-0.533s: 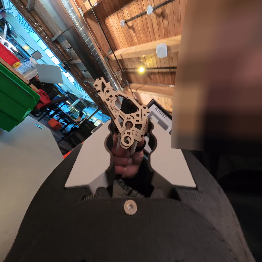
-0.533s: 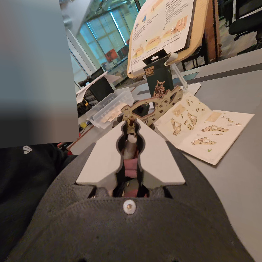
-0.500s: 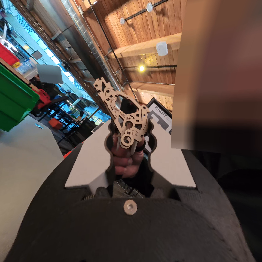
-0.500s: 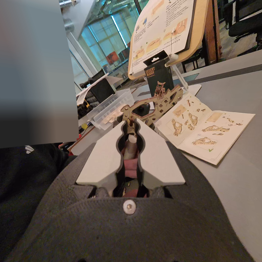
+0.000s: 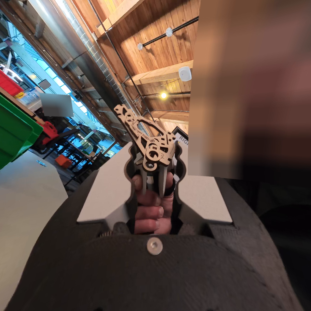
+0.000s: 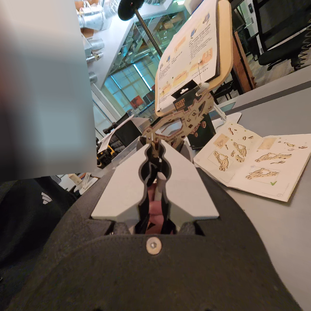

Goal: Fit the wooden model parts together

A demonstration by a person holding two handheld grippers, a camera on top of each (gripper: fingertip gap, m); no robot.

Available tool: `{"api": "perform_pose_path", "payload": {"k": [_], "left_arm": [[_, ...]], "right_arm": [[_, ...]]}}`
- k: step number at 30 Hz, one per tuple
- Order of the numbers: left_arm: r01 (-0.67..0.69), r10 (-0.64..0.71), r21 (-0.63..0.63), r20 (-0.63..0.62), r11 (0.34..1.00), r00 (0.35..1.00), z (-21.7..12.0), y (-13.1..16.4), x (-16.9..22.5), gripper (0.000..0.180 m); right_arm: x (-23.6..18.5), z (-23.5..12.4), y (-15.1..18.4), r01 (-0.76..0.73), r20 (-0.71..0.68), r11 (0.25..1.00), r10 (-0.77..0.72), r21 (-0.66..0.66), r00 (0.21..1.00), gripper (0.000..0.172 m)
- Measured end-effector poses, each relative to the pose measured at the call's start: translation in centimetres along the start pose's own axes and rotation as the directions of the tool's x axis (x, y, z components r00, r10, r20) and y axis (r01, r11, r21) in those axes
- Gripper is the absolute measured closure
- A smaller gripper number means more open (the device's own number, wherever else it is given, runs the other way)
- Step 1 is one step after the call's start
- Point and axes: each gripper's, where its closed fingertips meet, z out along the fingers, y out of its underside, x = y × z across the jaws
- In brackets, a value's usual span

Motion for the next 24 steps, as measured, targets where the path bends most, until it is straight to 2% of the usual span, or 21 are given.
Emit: {"api": "perform_pose_path", "payload": {"k": [1, 5, 8, 9, 10, 14, 17, 18, 19, 24], "left_arm": [[0.001, -0.001, -0.002, 0.000, 1.000, 1.000, 0.0, 0.0, 0.0, 0.137], [-0.003, 0.004, -0.046, 0.031, 0.999, 1.000, -0.2, 0.1, -0.5, 0.135], [-0.087, 0.092, -0.044, 0.106, 0.995, 0.990, -0.9, -1.1, -1.1, 0.125], [-0.107, 0.118, -0.085, 0.139, 0.991, 0.983, -1.0, -0.9, -1.5, 0.122], [-0.116, 0.138, -0.142, 0.154, 0.983, 0.978, -1.0, -0.3, -1.7, 0.116], [-0.095, 0.129, -0.238, 0.130, 0.967, 0.983, -0.2, 1.6, -1.7, 0.104], [-0.139, 0.191, -0.352, 0.119, 0.926, 0.974, 0.0, 3.4, -1.7, 0.111], [-0.139, 0.188, -0.346, 0.113, 0.928, 0.976, 0.0, 3.3, -1.6, 0.112], [-0.136, 0.178, -0.314, 0.110, 0.940, 0.978, -0.1, 2.7, -1.5, 0.122], [-0.157, 0.187, -0.297, 0.078, 0.942, 0.979, -0.1, 2.3, -1.0, 0.124]], "right_arm": [[0.1, 0.0, 0.0, 0.004, 0.003, 1.000, -0.004, -0.017, 1.000, 0.168], [0.4, -0.3, -0.1, 0.041, 0.004, 0.991, -0.041, -0.124, 0.999, 0.168], [0.7, -0.9, -0.3, 0.086, -0.002, 0.970, -0.089, -0.229, 0.996, 0.168], [0.9, -1.1, -0.4, 0.106, -0.010, 0.958, -0.113, -0.265, 0.994, 0.167], [1.0, -1.4, -0.1, 0.139, -0.014, 0.938, -0.151, -0.319, 0.988, 0.167], [1.1, -1.9, 1.6, 0.263, 0.012, 0.817, -0.299, -0.514, 0.954, 0.167], [0.6, -1.8, 2.2, 0.313, 0.049, 0.764, -0.348, -0.564, 0.936, 0.167], [0.6, -1.7, 2.3, 0.325, 0.053, 0.755, -0.362, -0.570, 0.931, 0.167], [0.6, -1.7, 2.2, 0.329, 0.053, 0.753, -0.366, -0.570, 0.929, 0.167], [0.2, -1.4, 2.1, 0.338, 0.057, 0.771, -0.367, -0.540, 0.928, 0.168]]}}
